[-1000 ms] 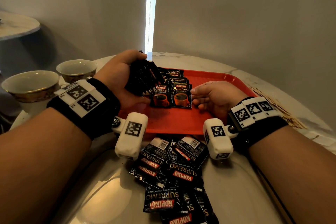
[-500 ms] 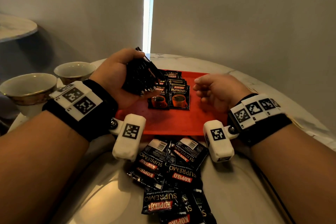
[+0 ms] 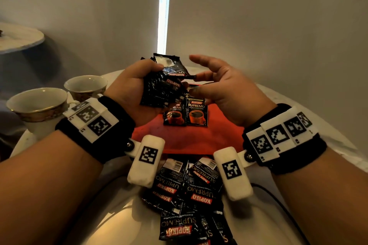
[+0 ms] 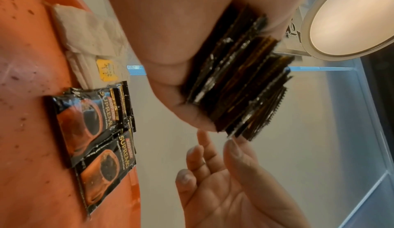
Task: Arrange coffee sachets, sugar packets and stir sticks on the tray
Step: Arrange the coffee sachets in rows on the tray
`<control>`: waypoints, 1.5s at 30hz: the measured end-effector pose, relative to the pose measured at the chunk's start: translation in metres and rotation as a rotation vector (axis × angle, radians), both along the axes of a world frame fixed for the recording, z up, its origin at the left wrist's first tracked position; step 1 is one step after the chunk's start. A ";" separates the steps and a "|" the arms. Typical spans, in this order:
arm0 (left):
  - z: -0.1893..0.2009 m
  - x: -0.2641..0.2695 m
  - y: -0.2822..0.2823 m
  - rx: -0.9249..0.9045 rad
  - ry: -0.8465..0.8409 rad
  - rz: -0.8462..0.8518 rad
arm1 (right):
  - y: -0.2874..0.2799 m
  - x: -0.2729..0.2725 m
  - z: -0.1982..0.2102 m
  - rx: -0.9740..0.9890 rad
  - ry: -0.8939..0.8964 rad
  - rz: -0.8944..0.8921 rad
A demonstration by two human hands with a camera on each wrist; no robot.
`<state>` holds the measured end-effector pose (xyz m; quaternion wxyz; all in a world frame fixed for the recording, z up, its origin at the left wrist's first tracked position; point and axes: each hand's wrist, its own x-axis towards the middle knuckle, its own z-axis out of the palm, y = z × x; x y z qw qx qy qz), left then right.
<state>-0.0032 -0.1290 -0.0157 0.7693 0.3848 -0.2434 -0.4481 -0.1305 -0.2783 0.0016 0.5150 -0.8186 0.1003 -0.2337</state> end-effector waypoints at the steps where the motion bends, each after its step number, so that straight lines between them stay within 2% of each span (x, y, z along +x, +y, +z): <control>1: 0.000 0.000 0.000 0.006 -0.009 -0.003 | 0.001 -0.001 0.001 -0.016 -0.012 -0.002; 12: -0.003 0.005 0.002 0.125 -0.075 0.020 | 0.010 -0.007 0.004 -0.036 -0.059 0.024; 14: -0.002 0.003 0.002 0.147 -0.098 0.035 | 0.009 -0.005 0.003 -0.026 -0.091 -0.012; 19: 0.004 0.007 0.006 0.196 -0.071 0.103 | 0.002 0.005 -0.003 0.144 -0.224 -0.222; 22: 0.009 0.014 0.011 0.141 -0.043 0.157 | -0.008 0.009 -0.011 0.211 -0.116 -0.288; 26: 0.013 0.007 0.013 0.075 -0.047 0.094 | -0.011 0.012 -0.019 0.319 0.016 -0.277; 31: 0.012 -0.001 0.012 0.092 -0.038 -0.007 | -0.005 0.012 -0.018 0.436 0.073 -0.245; 34: 0.011 0.000 0.010 0.092 -0.039 -0.013 | 0.000 0.011 -0.018 0.471 0.107 -0.206; 45: 0.010 0.004 0.006 0.069 -0.003 0.097 | 0.005 0.012 -0.013 0.497 0.154 -0.141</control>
